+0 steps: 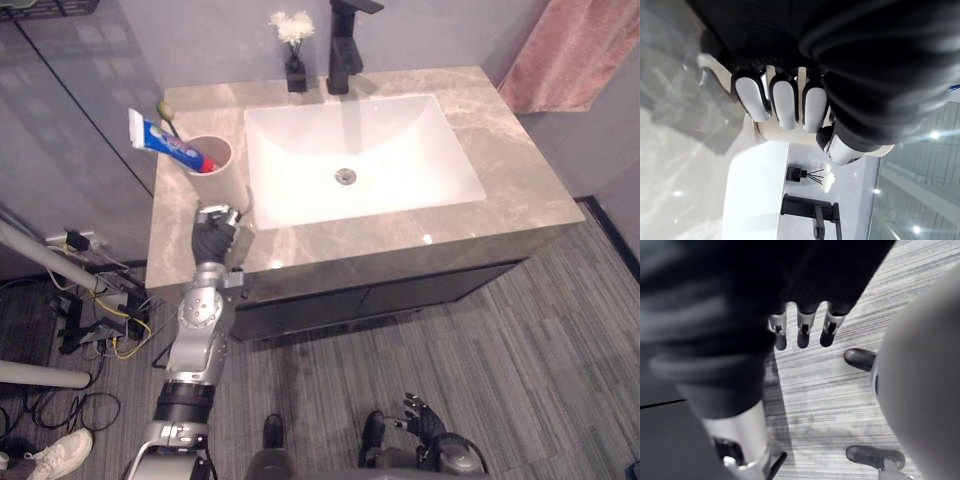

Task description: Organize washtable

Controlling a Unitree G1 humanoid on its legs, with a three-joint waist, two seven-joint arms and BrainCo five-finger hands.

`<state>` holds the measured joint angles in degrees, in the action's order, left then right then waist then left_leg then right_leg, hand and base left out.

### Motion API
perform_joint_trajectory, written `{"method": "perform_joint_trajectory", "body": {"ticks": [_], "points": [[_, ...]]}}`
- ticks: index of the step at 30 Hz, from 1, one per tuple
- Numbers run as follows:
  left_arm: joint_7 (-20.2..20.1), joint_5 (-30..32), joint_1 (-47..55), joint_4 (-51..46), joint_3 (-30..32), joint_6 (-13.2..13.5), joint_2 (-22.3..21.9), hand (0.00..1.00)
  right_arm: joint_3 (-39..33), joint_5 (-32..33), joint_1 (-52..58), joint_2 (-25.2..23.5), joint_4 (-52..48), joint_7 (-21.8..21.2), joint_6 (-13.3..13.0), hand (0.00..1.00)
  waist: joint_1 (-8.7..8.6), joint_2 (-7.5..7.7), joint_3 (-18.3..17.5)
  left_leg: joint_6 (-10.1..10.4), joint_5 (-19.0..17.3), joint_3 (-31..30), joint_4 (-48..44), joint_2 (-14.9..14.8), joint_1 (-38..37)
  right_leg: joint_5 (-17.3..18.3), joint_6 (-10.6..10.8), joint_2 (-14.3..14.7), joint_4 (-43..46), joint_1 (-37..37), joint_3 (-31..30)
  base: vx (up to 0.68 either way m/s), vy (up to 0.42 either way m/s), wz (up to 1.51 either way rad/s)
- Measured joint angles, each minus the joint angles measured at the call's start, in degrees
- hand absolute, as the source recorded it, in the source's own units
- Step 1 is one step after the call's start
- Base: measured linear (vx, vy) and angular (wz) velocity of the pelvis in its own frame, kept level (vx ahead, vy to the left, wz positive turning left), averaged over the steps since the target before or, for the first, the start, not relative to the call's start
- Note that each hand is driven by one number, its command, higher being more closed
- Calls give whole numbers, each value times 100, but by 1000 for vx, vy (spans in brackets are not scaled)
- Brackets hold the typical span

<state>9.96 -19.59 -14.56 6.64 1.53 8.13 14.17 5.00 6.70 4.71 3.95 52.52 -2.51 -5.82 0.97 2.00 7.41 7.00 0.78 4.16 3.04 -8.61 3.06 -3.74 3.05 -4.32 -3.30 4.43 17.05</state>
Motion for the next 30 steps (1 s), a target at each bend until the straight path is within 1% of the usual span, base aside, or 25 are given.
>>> {"method": "perform_joint_trajectory", "body": {"ticks": [8, 12, 22, 27, 30], "points": [[9, 4, -18, 5, -35, -6, 0, 100, 0, -1, 0, 1, 0, 0, 1, 0, 0, 0, -1, 0, 0, 6, -2, 1, 0, -9, 4, -1, -7, 1, -3, 0, 0, 0], [16, 9, -62, 46, -38, -3, 1, 100, 0, -1, 0, 5, -3, 1, 3, 0, -2, -4, -1, -1, 1, 52, -7, 16, 11, -79, 13, -3, -92, 1, -36, 0, 0, -5], [58, -3, -361, 354, 35, -5, 2, 100, 0, -1, 4, 72, -4, 2, 12, 0, -7, -19, 4, -13, -5, 84, -69, 60, 91, -147, 30, -48, -98, 104, -125, 0, 0, -3], [154, -81, -710, 728, 136, -33, 22, 100, -2, 1, 16, 97, -1, 3, 17, 0, -13, -35, 15, -29, -16, 88, -113, 71, 110, -170, 33, -67, -103, 106, -138, 0, 0, -1], [183, -149, -721, 752, 155, -37, 117, 100, -3, 2, 22, 101, -2, 4, 15, 0, -16, -35, 16, -28, -17, 115, -116, 63, 115, -181, 26, -68, -103, 128, -166, -2, 3, -4]]}}
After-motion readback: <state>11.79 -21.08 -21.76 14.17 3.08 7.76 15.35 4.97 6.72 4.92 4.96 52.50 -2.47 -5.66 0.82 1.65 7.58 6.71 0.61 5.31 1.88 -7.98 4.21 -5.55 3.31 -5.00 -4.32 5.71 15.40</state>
